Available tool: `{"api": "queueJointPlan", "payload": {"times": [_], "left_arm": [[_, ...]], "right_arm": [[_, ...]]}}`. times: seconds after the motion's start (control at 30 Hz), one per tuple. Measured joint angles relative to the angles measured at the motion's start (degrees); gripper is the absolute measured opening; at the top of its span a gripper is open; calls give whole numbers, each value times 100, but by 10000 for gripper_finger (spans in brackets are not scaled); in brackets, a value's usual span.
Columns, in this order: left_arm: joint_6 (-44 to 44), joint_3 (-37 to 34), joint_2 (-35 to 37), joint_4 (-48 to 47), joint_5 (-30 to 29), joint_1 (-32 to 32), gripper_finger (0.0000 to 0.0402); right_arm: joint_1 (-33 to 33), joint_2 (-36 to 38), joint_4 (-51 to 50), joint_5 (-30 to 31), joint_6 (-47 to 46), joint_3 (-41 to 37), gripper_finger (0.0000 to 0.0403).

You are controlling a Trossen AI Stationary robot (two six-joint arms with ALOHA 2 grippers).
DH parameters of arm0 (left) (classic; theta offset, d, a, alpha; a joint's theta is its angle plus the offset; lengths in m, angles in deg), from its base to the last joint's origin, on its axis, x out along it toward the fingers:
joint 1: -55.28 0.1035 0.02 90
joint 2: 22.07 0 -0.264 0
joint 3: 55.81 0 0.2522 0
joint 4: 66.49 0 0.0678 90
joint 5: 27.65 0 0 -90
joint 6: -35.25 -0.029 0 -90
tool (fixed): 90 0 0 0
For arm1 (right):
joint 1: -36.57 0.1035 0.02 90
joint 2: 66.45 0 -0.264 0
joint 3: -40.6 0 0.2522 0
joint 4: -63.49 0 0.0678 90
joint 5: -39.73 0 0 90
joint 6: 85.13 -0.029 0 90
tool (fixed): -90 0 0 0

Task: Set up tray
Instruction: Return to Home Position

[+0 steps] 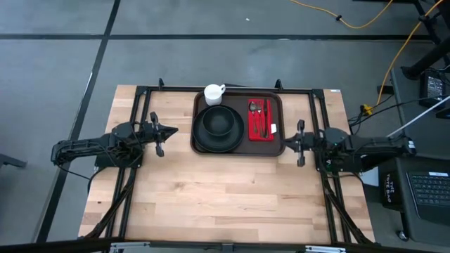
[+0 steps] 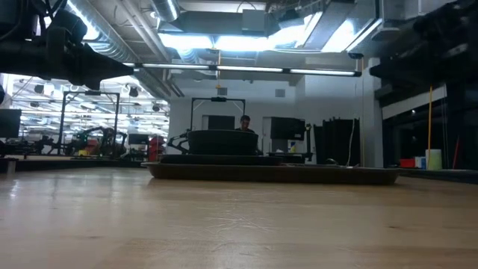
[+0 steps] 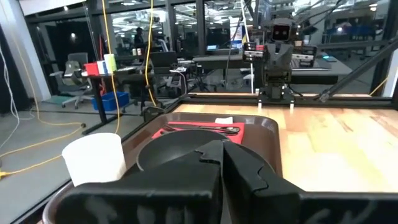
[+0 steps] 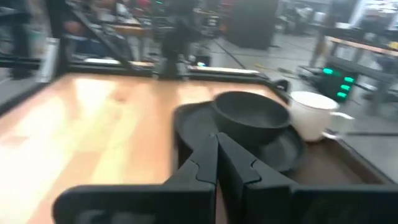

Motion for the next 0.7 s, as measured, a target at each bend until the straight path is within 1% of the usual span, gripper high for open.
{"api": "queueJointPlan", "payload": {"times": [0.13,0.2,0.27,0.4,0.7], "left_arm": [[-11,0,0,2,0,0,4],[4,0,0,1,0,0,4],[4,0,0,3,0,0,4],[4,0,0,3,0,0,4],[4,0,0,3,0,0,4]], "right_arm": [[0,414,-33,-607,10,-288,6],[0,617,-65,-714,32,-406,6],[-2,820,-38,-878,40,-453,4],[-2,1112,-103,-1469,73,-453,6],[-2,1035,-135,-1543,-183,-453,12]]}}
